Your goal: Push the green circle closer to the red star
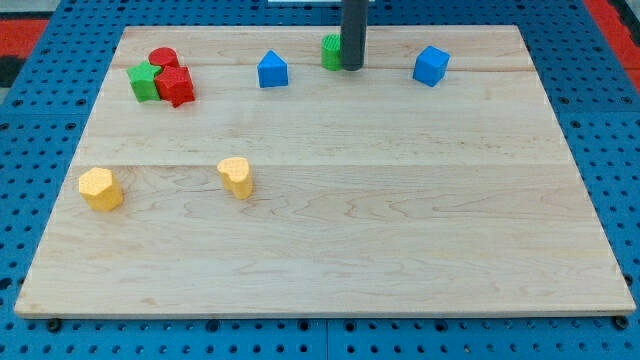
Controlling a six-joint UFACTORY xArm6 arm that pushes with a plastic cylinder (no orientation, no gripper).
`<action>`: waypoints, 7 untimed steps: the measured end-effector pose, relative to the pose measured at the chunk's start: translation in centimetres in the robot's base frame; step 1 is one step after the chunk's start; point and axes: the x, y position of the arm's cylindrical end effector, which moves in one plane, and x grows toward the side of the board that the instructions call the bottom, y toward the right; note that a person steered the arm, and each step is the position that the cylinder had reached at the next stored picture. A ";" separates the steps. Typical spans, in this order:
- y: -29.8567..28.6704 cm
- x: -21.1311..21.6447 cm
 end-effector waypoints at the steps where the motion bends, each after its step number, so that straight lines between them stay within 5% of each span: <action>1: 0.6 -0.2; 4: 4.2 -2.1; 7: -10.9 -3.3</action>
